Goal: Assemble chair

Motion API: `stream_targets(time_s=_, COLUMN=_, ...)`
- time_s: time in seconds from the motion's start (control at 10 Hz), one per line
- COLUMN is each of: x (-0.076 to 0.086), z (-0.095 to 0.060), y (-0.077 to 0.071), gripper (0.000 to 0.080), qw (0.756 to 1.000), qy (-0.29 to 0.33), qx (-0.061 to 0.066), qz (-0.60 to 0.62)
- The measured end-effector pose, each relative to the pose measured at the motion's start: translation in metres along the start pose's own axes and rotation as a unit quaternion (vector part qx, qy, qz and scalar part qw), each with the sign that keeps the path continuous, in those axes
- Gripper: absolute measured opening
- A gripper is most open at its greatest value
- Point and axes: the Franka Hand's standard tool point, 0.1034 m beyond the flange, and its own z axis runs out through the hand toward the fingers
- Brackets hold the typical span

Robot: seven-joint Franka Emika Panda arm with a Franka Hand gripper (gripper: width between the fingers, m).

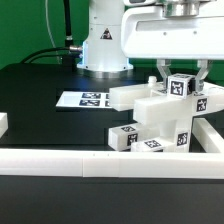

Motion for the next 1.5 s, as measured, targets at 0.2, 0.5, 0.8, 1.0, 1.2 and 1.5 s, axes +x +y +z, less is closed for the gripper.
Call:
stream_targets(time_s=0.2, x=-0.0004, z=0.0, y=-0.0015, gripper=0.0281, qw=0.996, qy=-0.001, qx=0.0, qz=0.087)
stream_targets(time_s=0.5, x=0.0032, z=-0.0039, y=0.0005, gripper=0.0377, qw=1.0, qy=-0.001, qx=0.001, qz=0.019)
stream_targets(time_s=0.8, x=0.0029, z=-0.0057, y=-0.001, gripper=0.063, qw=0.99, qy=0.0, qx=0.001, qz=-0.143)
stream_targets(time_s=1.0, x=0.0018, z=-0.0055, y=-0.0015, gripper=0.0644, qw=0.965, qy=0.001, qx=0.0, qz=-0.262)
stream_targets(time_s=1.2, x=0.0011, z=-0.0047, y=0.0007, gripper=0.0648, qw=0.918, qy=-0.003, qx=-0.009, qz=-0.396)
stream_targets(time_s=1.5, x=0.0003, z=-0.0042, y=0.0043, gripper=0.0648, qw=0.854, qy=-0.013, qx=-0.025, qz=-0.519)
